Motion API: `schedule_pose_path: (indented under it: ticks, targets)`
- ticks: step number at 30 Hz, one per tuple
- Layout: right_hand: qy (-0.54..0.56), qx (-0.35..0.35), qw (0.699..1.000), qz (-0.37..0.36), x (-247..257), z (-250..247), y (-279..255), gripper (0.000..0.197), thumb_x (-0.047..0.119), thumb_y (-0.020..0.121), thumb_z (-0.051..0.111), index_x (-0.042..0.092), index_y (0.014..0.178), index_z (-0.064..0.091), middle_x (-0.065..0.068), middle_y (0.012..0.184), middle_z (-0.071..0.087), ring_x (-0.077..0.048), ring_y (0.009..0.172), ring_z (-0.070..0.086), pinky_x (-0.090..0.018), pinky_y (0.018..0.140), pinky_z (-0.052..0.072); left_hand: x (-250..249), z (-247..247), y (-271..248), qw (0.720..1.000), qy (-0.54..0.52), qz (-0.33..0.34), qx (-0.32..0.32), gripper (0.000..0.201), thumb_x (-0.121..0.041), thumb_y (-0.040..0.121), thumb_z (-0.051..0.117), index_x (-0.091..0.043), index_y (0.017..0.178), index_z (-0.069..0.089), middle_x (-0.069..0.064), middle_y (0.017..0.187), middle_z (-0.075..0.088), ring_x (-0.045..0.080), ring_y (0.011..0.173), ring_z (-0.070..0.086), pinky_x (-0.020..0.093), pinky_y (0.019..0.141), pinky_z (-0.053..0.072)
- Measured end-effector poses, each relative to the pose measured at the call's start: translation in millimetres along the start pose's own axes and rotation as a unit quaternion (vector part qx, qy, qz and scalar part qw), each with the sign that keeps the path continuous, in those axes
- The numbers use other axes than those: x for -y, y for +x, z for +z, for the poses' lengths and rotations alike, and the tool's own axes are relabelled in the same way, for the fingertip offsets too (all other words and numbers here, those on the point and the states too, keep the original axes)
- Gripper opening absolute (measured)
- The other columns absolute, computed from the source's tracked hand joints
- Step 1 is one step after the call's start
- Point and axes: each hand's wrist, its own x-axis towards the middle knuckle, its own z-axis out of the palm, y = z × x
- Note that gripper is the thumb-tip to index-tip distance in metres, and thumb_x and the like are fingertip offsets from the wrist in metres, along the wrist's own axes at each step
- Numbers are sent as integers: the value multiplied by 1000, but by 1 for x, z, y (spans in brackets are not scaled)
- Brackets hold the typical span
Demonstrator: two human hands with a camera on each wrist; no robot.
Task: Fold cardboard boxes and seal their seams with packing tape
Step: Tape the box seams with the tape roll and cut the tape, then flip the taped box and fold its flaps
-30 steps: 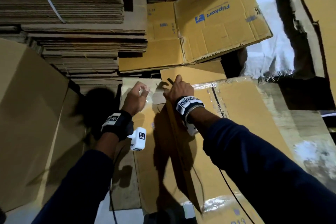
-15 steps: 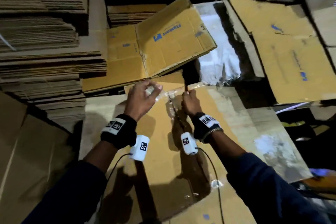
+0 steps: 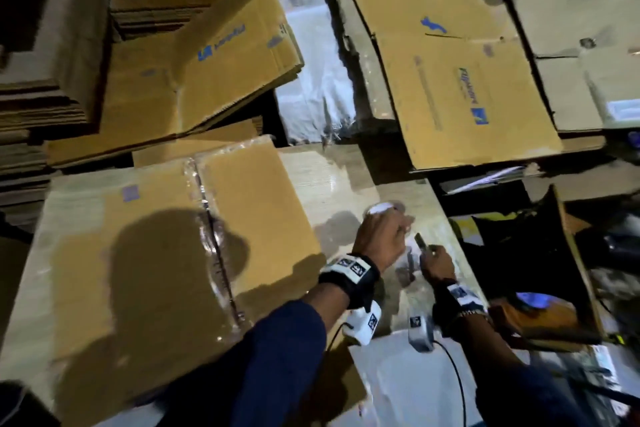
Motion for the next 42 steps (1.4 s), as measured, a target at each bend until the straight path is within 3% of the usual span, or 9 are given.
schedule_pose_path:
  ticks: [6, 10, 16, 20, 25, 29, 33, 37, 42]
  targets:
    - [24, -7, 1000, 19, -73, 8, 15, 34, 41, 93, 74, 14, 114, 72, -14, 102, 75, -32, 96, 71, -30, 78, 46, 44, 91, -43, 975, 135, -92, 147, 45, -1, 91, 58, -24, 126, 76, 11, 114, 75, 39, 105, 70, 44, 79, 59]
    - [-63, -21, 998, -20, -86, 18, 16, 28, 38, 94, 72, 16, 109, 79, -17, 101, 78, -37, 101, 72, -38, 84, 54, 57, 105, -62, 956, 166, -63, 233, 72, 15, 82, 61, -19, 146, 61, 16, 134, 66, 42, 121, 61, 53, 99, 51]
    - [-193, 9, 980, -44, -65, 12, 8, 22, 25, 88, 64, 11, 104, 73, -20, 107, 71, -38, 101, 68, -42, 84, 57, 32, 79, -58, 941, 199, -39, 270, 84, -17, 91, 67, -27, 164, 27, 24, 160, 36, 43, 145, 37, 60, 117, 32]
    - [-152, 1, 976, -158, 27, 6, -4, 21, 15, 91, 65, 8, 107, 76, -20, 108, 73, -41, 102, 69, -39, 81, 52, -1, -8, -36, 968, 116, -134, 180, 63, -29, 100, 59, -28, 159, 39, 20, 170, 18, 43, 149, 34, 50, 123, 28]
    - [-6, 135, 966, -222, 182, 52, -34, 20, 36, 92, 71, 17, 96, 77, -17, 95, 78, -39, 94, 74, -46, 78, 63, 50, -157, -50, 965, 131, -225, 33, 57, -43, 100, 60, -27, 153, 46, 13, 166, 29, 35, 147, 39, 41, 117, 36]
    - [-30, 143, 963, -228, 252, 107, -59, 51, 52, 99, 62, 14, 133, 65, -17, 127, 70, -38, 119, 65, -39, 99, 50, 153, -270, -114, 896, 226, -377, -64, 81, -61, 91, 65, -21, 156, 37, 19, 160, 35, 39, 149, 34, 47, 113, 39]
    - [-38, 146, 975, -166, 269, 157, -66, 83, 63, 89, 69, 2, 139, 44, -22, 140, 57, -40, 125, 57, -46, 101, 49, 248, -329, -177, 809, 73, -566, -138, 145, -74, 73, 80, -8, 164, -12, 32, 169, 5, 48, 156, 10, 57, 125, 20]
    - [-28, 93, 986, -136, 276, 178, -76, 85, 61, 82, 77, 6, 137, 45, -21, 134, 60, -40, 119, 59, -48, 98, 53, 270, -332, -196, 813, -106, -546, -172, 131, -54, 65, 95, 2, 157, 21, 11, 149, 49, 34, 139, 49, 37, 106, 43]
    - [34, -2, 988, -152, 308, 155, -119, 107, 89, 62, 69, 13, 135, 51, -15, 136, 59, -41, 125, 55, -57, 104, 46, 241, -354, -197, 807, -173, -500, -262, 162, -91, 40, 84, -20, 164, 7, 16, 164, 36, 40, 143, 44, 51, 113, 43]
